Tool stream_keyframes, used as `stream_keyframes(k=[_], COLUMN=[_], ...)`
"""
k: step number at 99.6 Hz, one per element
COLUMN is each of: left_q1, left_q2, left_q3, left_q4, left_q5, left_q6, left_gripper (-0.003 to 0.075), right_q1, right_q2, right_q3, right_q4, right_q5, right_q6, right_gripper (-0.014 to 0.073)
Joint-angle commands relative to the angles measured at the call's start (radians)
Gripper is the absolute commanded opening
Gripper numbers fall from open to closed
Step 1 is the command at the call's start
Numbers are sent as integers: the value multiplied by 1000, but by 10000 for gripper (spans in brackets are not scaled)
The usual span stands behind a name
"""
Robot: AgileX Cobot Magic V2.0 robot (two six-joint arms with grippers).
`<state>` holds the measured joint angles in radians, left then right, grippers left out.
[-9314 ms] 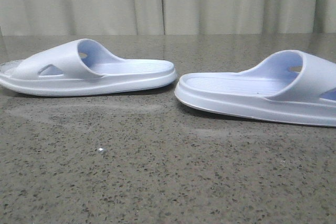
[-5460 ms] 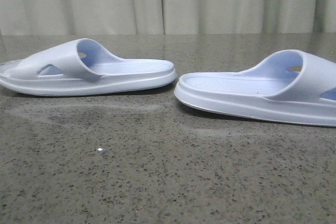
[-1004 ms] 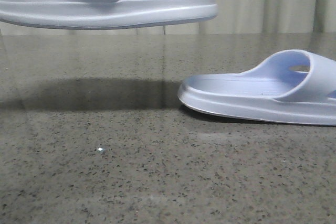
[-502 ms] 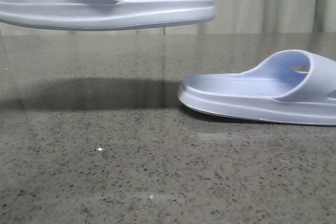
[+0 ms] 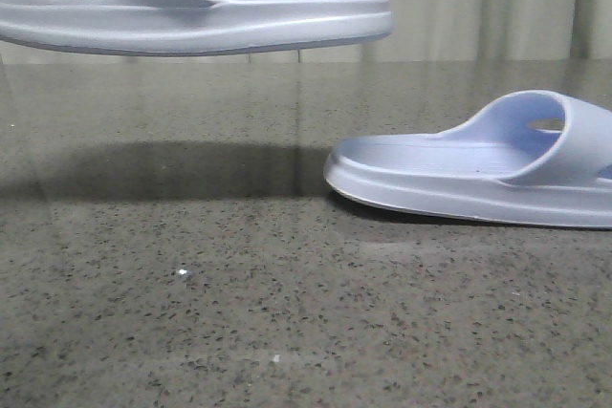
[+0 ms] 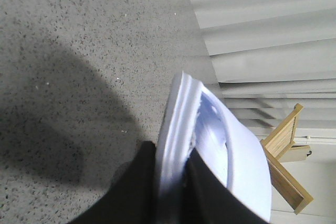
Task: Insert blue slippers together front up
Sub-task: 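Lift the slipper with the left gripper and hold it raised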
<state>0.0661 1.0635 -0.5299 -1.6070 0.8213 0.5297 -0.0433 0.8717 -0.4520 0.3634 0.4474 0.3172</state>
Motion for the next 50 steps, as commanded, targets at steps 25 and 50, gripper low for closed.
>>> stream_keyframes(k=[25, 50], left_q1=[7, 7], left_q2=[-19, -19], left_q3=[-23, -23], left_q4=[-69, -69], left_q5=[35, 35], left_q6=[-6, -6], left_gripper=[16, 16], right_q1=[0, 5], right_q2=[85, 101], right_q3=[-25, -25], right_q4=[62, 85], right_q5=[-93, -90], right_q6=[0, -6], right_gripper=[433, 433])
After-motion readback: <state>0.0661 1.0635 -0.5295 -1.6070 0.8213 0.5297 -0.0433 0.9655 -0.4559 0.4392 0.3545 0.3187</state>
